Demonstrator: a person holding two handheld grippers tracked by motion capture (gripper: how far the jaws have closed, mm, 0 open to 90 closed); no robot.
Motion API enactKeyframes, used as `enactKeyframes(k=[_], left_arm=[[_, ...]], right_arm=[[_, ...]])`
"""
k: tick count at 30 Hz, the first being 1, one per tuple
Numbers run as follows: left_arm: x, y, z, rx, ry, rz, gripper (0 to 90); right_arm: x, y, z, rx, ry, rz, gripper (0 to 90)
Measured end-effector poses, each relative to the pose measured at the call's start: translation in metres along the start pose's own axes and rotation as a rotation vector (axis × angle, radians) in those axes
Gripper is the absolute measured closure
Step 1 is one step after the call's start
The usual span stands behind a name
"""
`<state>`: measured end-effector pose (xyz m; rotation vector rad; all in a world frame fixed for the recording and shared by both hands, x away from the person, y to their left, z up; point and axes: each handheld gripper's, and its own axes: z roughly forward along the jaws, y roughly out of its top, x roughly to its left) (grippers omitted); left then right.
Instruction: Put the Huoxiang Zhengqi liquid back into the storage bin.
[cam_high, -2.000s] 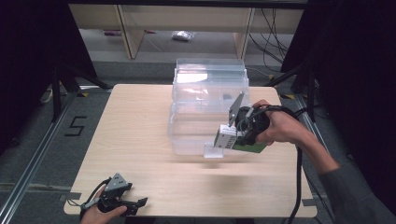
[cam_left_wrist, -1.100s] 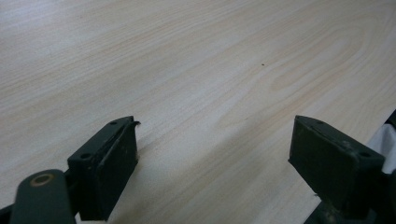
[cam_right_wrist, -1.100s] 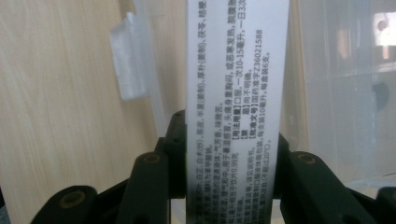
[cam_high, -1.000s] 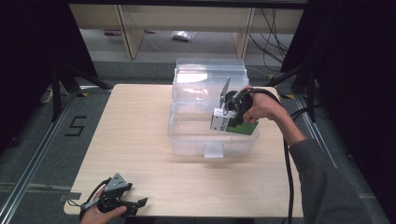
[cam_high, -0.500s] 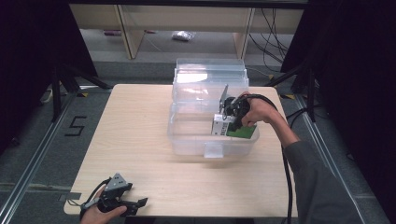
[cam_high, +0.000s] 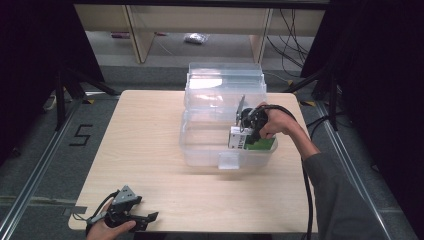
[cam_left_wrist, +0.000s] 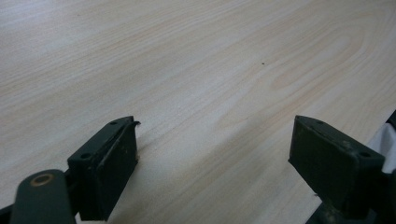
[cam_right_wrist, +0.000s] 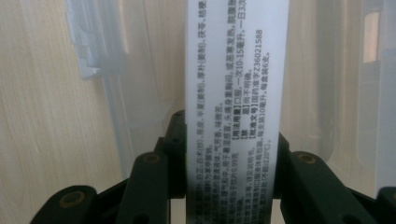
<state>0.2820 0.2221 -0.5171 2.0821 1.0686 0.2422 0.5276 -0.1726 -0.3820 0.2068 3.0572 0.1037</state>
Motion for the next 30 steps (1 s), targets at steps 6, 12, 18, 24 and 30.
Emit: enactKeyframes(k=[6, 12, 18, 24, 30], left_arm=[[0.000, 0.000, 0.000, -0.004, -0.003, -0.003, 14.8], [-0.001, 0.000, 0.000, -0.006, -0.007, -0.010, 14.8], [-0.002, 0.000, 0.001, -0.013, -0.008, -0.022, 14.8], [-0.001, 0.000, 0.000, -0.005, -0.002, -0.014, 14.8], [-0.002, 0.000, 0.001, -0.012, -0.008, -0.024, 14.8]], right_arm=[[-0.002, -0.002, 0.007, -0.023, 0.009, -0.034, 64.7], [-0.001, -0.006, 0.013, -0.016, 0.015, -0.026, 64.6], [0.000, -0.006, 0.014, 0.007, 0.017, 0.003, 64.5], [0.001, -0.007, 0.021, 0.022, 0.025, 0.012, 64.3], [0.001, -0.007, 0.025, 0.029, 0.033, 0.015, 63.9]])
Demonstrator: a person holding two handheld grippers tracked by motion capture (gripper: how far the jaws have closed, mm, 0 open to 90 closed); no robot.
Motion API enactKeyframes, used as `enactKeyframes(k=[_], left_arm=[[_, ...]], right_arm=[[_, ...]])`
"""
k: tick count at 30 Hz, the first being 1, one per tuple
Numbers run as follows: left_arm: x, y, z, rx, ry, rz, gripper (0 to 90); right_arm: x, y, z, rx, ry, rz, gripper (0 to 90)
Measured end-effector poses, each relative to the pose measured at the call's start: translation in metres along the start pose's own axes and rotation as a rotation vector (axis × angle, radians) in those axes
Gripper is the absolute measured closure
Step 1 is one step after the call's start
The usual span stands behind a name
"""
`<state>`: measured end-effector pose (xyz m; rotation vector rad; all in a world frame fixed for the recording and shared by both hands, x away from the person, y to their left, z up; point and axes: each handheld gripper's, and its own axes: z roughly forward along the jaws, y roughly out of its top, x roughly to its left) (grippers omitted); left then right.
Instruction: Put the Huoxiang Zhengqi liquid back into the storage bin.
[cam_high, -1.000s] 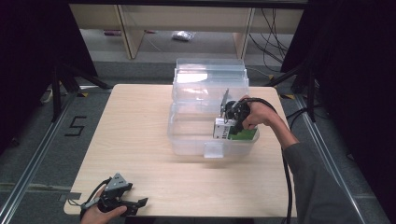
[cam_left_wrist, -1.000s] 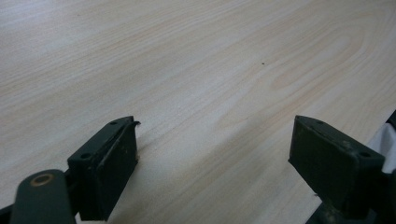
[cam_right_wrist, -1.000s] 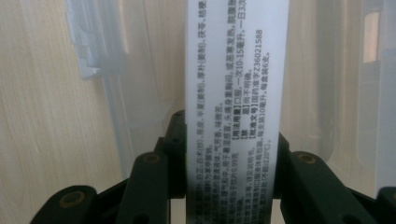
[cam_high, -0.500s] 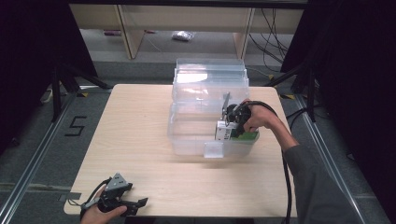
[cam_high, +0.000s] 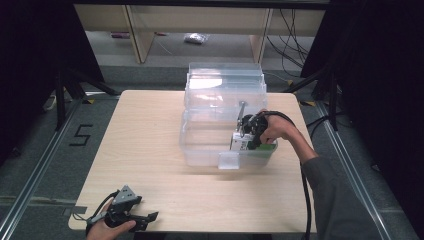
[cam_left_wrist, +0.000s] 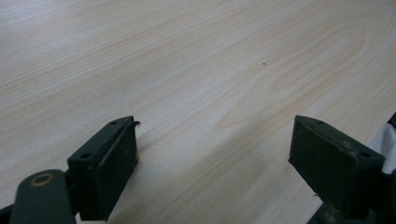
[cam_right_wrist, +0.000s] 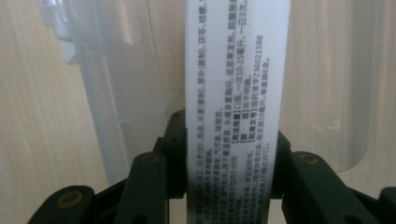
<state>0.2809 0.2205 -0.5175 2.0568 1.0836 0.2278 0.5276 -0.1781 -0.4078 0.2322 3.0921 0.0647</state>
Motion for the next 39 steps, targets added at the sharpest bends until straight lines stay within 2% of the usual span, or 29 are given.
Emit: enactKeyframes(k=[1, 3, 4, 5, 7, 9, 11, 14, 15, 16, 17, 18, 19, 20, 23, 24, 25, 26, 28, 30, 31, 33, 34, 36, 38, 39], left_arm=[[0.001, 0.000, -0.001, 0.009, 0.004, 0.019, 14.8], [0.000, 0.000, 0.000, -0.002, 0.001, 0.001, 14.8], [0.002, 0.000, -0.001, 0.015, 0.012, 0.021, 14.8], [0.002, 0.000, -0.001, 0.016, 0.012, 0.022, 14.8], [0.001, 0.000, -0.001, 0.009, 0.011, 0.015, 14.8], [0.001, 0.000, -0.001, 0.009, 0.008, 0.023, 14.8], [0.001, 0.000, -0.001, 0.010, 0.011, 0.015, 14.8], [0.001, 0.000, -0.001, 0.011, 0.010, 0.022, 14.8], [0.001, 0.000, 0.000, 0.005, 0.003, 0.014, 14.8], [0.001, 0.000, 0.000, 0.006, 0.005, 0.015, 14.8], [0.000, 0.000, 0.000, -0.001, 0.000, 0.013, 14.8], [0.000, 0.000, 0.000, -0.003, -0.001, 0.013, 14.8], [0.000, 0.000, 0.000, -0.001, 0.001, 0.002, 14.8], [0.002, 0.000, -0.001, 0.013, 0.013, 0.026, 14.8], [0.001, 0.000, -0.001, 0.014, -0.001, 0.030, 14.8], [0.000, 0.000, 0.000, -0.001, 0.000, 0.015, 14.8], [0.001, 0.000, -0.001, 0.003, -0.001, 0.021, 14.8], [0.000, 0.000, -0.001, -0.002, 0.000, 0.004, 14.8], [0.000, 0.000, 0.000, -0.003, -0.001, 0.003, 14.8], [0.000, 0.000, 0.000, -0.003, -0.001, 0.002, 14.8], [0.000, 0.000, -0.001, -0.001, -0.001, 0.002, 14.8], [0.000, 0.001, -0.001, 0.005, 0.000, 0.001, 14.8], [0.001, 0.001, -0.002, 0.018, 0.002, 0.015, 14.8], [0.001, 0.001, -0.002, 0.017, 0.002, 0.013, 14.8], [0.000, 0.001, -0.001, 0.008, 0.000, 0.003, 14.8], [0.000, 0.001, -0.001, 0.005, 0.000, 0.001, 14.8]], right_arm=[[0.001, 0.000, 0.000, 0.003, -0.005, 0.012, 63.8], [0.000, -0.001, 0.001, 0.000, 0.005, 0.001, 63.7], [0.000, -0.001, 0.002, -0.006, 0.000, -0.004, 63.6], [-0.001, 0.000, 0.003, -0.024, 0.002, -0.032, 63.4], [-0.001, 0.001, 0.004, -0.020, 0.001, -0.037, 62.8], [0.002, 0.002, 0.003, 0.011, 0.005, 0.005, 62.4], [0.001, 0.002, 0.002, 0.007, 0.012, 0.010, 61.9], [0.000, 0.001, -0.005, -0.020, 0.009, 0.011, 60.7], [0.001, 0.000, -0.009, -0.023, 0.006, 0.036, 60.6], [0.000, -0.001, -0.012, -0.040, 0.005, 0.018, 60.3], [0.001, -0.001, -0.016, -0.036, -0.001, 0.038, 60.1], [0.000, -0.003, -0.021, -0.060, -0.001, 0.032, 59.7], [0.001, -0.004, -0.026, -0.062, -0.003, 0.046, 58.9], [0.001, -0.004, -0.028, -0.075, -0.009, 0.035, 58.4], [0.002, -0.006, -0.040, -0.112, -0.025, 0.071, 57.9], [0.003, -0.008, -0.043, -0.118, -0.035, 0.073, 56.7], [0.002, -0.008, -0.046, -0.129, -0.043, 0.066, 55.9], [0.002, -0.010, -0.049, -0.141, -0.048, 0.099, 55.9], [0.002, -0.012, -0.053, -0.147, -0.068, 0.110, 54.2], [0.004, -0.013, -0.056, -0.174, -0.082, 0.159, 50.7], [0.004, -0.013, -0.057, -0.205, -0.076, 0.165, 48.9], [0.005, -0.014, -0.059, -0.222, -0.086, 0.185, 47.8], [0.005, -0.015, -0.060, -0.225, -0.087, 0.194, 47.4], [0.004, -0.017, -0.060, -0.237, -0.096, 0.187, 45.5], [0.007, -0.020, -0.061, -0.227, -0.091, 0.217, 45.0], [0.006, -0.021, -0.061, -0.243, -0.100, 0.198, 45.0]])
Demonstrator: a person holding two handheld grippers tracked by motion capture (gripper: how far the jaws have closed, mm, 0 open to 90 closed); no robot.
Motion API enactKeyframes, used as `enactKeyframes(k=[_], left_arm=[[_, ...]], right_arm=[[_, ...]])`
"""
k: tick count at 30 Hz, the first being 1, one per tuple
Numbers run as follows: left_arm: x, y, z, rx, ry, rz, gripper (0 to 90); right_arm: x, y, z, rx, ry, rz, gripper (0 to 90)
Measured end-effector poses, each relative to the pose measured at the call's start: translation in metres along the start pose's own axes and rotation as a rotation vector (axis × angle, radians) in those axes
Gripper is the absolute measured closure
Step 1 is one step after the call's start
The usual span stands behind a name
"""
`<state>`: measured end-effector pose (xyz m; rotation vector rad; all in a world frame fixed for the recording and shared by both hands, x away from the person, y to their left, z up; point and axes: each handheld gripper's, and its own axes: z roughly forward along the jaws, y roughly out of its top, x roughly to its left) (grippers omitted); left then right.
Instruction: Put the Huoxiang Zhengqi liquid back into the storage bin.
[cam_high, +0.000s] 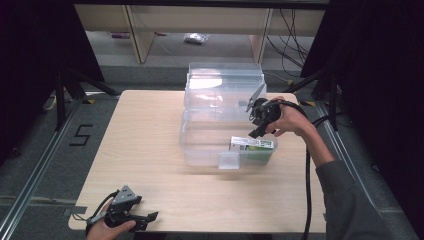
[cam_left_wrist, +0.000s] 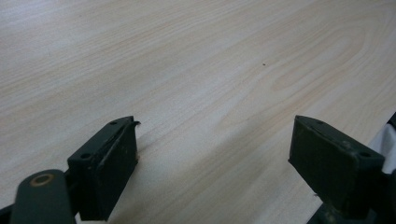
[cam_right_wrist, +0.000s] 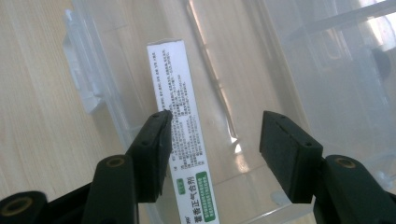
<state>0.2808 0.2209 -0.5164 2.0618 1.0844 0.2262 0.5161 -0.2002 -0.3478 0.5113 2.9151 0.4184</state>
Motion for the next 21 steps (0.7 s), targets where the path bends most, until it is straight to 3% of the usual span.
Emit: enactKeyframes(k=[3, 8, 9, 10, 12, 14, 21], left_arm=[[0.000, 0.000, 0.000, 0.003, 0.000, 0.003, 14.8], [0.001, 0.000, -0.001, 0.012, 0.001, 0.014, 14.8], [0.001, 0.000, -0.001, 0.012, 0.001, 0.014, 14.8], [0.001, 0.000, -0.001, 0.014, 0.000, 0.015, 14.8], [0.000, -0.001, 0.001, -0.011, -0.002, 0.000, 14.8], [0.000, 0.000, 0.000, -0.001, -0.001, -0.001, 14.8], [0.001, 0.000, 0.000, 0.003, 0.001, 0.008, 14.8]], right_arm=[[0.002, -0.002, -0.003, 0.001, -0.005, 0.023, 44.0], [0.002, -0.004, -0.007, -0.049, -0.019, 0.036, 39.9], [0.002, -0.004, -0.007, -0.049, -0.005, 0.036, 39.5], [0.003, -0.005, -0.007, -0.060, -0.022, 0.049, 39.0], [0.005, -0.007, -0.006, -0.067, -0.019, 0.060, 38.2], [0.006, -0.008, -0.006, -0.095, -0.017, 0.056, 37.2], [0.014, -0.011, -0.009, -0.137, -0.023, 0.117, 34.1]])
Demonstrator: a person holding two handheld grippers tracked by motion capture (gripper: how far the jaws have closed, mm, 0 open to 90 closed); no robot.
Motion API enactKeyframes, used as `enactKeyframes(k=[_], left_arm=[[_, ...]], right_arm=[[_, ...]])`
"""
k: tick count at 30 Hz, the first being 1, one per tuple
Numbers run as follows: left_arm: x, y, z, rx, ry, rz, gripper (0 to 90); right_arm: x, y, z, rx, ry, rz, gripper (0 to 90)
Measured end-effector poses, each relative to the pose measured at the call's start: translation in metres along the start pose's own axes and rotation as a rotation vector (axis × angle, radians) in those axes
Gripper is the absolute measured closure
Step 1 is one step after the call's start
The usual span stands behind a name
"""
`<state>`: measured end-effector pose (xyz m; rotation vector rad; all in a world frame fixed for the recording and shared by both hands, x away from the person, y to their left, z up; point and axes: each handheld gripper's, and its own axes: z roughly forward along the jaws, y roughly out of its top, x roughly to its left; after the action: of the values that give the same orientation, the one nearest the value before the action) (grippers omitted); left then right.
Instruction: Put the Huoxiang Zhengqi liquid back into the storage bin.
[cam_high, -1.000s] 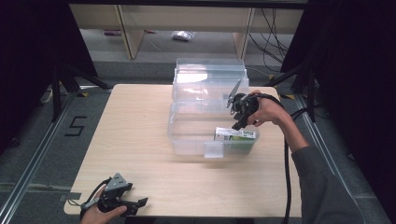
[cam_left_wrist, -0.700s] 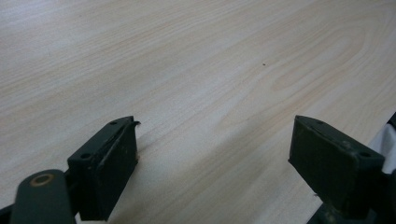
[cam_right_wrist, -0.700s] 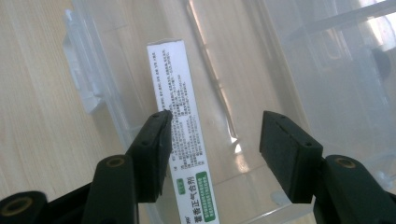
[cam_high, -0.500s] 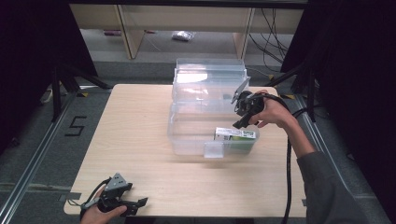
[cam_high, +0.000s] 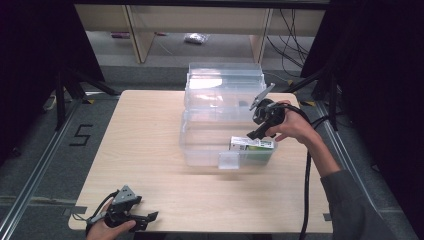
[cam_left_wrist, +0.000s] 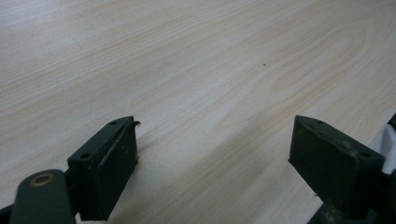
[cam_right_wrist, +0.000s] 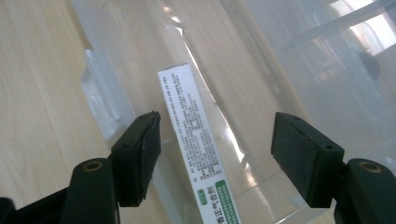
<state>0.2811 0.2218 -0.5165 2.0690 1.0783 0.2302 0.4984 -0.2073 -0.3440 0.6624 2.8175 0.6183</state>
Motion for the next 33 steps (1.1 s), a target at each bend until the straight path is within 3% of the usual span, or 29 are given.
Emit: enactKeyframes(k=[11, 14, 20, 23, 25, 28, 29, 33], left_arm=[[-0.001, 0.000, 0.000, -0.001, -0.001, -0.005, 14.8], [-0.001, 0.000, 0.001, -0.013, -0.003, -0.007, 14.9], [-0.001, 0.000, 0.000, -0.003, -0.001, -0.009, 14.8], [-0.001, 0.000, 0.001, -0.002, 0.000, -0.009, 14.8], [-0.001, 0.000, 0.001, -0.004, -0.002, -0.011, 14.8], [-0.001, 0.000, 0.000, -0.005, 0.000, -0.010, 14.8], [0.000, 0.000, -0.001, 0.011, 0.000, 0.006, 14.8], [0.000, 0.000, 0.000, -0.002, -0.001, -0.005, 14.8]], right_arm=[[0.007, -0.004, 0.001, -0.038, 0.001, 0.018, 32.7], [0.012, -0.005, 0.000, -0.052, -0.004, 0.058, 31.5], [0.020, -0.009, -0.001, -0.083, -0.007, 0.075, 28.5], [0.023, -0.011, -0.002, -0.099, -0.001, 0.105, 27.6], [0.025, -0.013, -0.002, -0.125, -0.009, 0.094, 27.5], [0.031, -0.015, -0.002, -0.123, -0.003, 0.118, 27.0], [0.030, -0.016, -0.002, -0.132, -0.008, 0.107, 27.0], [0.034, -0.021, 0.000, -0.155, -0.014, 0.100, 26.1]])
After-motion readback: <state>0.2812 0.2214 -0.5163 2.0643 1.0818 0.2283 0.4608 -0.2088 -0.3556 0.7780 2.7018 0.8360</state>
